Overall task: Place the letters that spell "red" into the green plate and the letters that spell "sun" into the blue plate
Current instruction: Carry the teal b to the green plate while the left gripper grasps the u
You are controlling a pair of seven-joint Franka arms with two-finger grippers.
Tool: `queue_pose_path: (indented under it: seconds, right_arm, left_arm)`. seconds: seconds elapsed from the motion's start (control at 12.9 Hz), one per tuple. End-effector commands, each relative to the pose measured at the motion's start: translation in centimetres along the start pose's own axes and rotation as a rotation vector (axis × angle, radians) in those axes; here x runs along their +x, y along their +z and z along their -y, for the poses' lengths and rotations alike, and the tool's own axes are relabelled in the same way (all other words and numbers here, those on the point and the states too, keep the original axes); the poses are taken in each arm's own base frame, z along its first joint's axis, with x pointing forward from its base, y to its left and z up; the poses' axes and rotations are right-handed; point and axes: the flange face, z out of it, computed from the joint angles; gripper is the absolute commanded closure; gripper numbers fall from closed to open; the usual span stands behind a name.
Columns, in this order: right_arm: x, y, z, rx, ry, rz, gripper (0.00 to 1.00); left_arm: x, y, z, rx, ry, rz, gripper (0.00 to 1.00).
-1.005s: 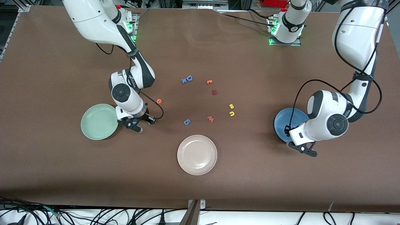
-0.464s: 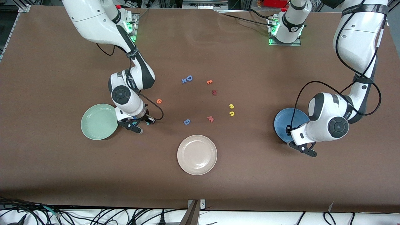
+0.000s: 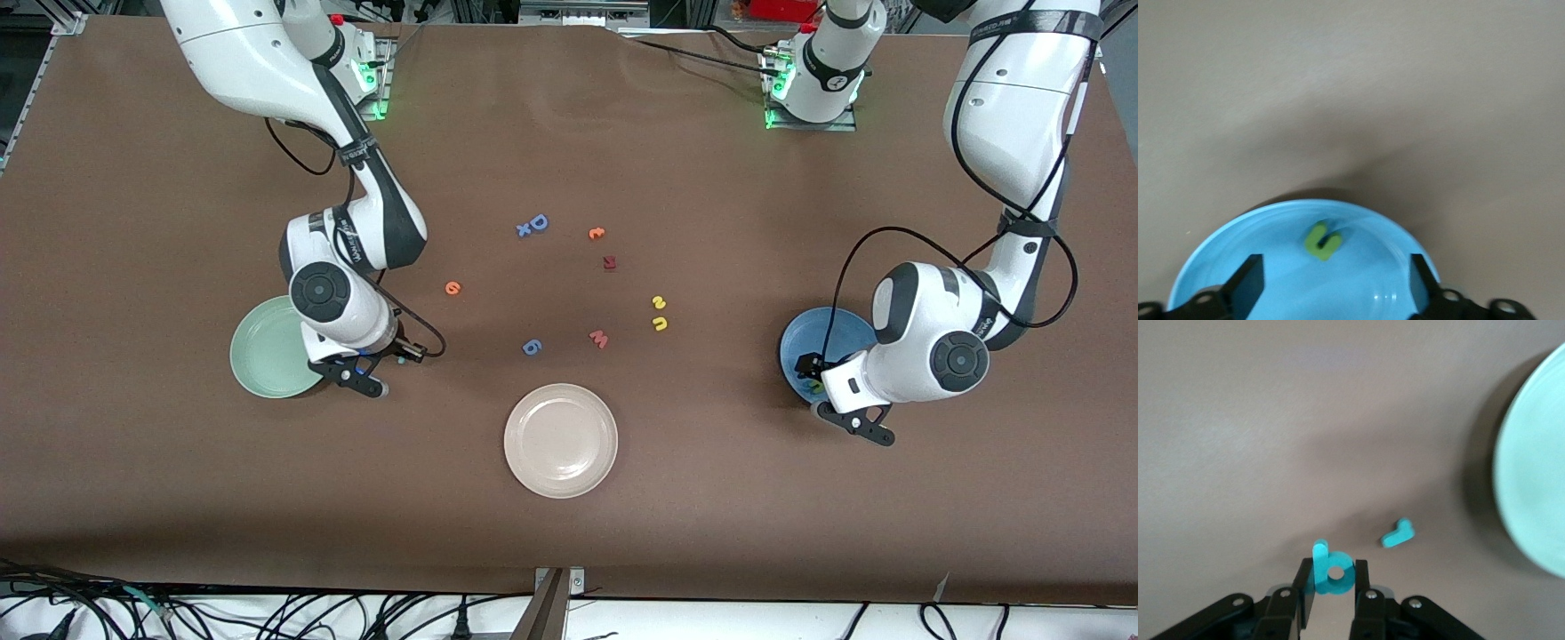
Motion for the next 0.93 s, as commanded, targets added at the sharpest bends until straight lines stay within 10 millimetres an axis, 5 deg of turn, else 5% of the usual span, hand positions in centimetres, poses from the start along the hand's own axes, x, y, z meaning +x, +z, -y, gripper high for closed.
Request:
queue_pose_path:
  seconds: [0.0,0.31,0.7,0.77,0.85]
  right_arm:
    - [1.6,-1.2,-2.9,-0.050,-0.094,0.013,0.88]
    - [4.5,-1.3,-8.6,-0.118,-0.232,0.067,0.87]
    - [7.5,-0.2,-14.7,-0.136,-0.323,0.106,0.84]
    - [8.0,-0.2,-15.6,-0.132,-0.335,0.108,0.81]
    - [8.3,0.0,-16.1,-0.131,-0.341,0.112,0.65]
  left_arm:
    - [0.3,-2.2,-3.4,-0.024,-0.041,-0.016,0.00]
    - [1.4,-3.0,-12.3,-0.043,-0.180,0.010,0.00]
    - [2.0,-1.2,-24.8,0.060,-0.325,0.014,0.00]
    - [1.9,-0.1,-27.0,0.063,-0.349,0.015,0.00]
    - [1.6,0.9,-27.8,0.066,-0.349,0.015,0.00]
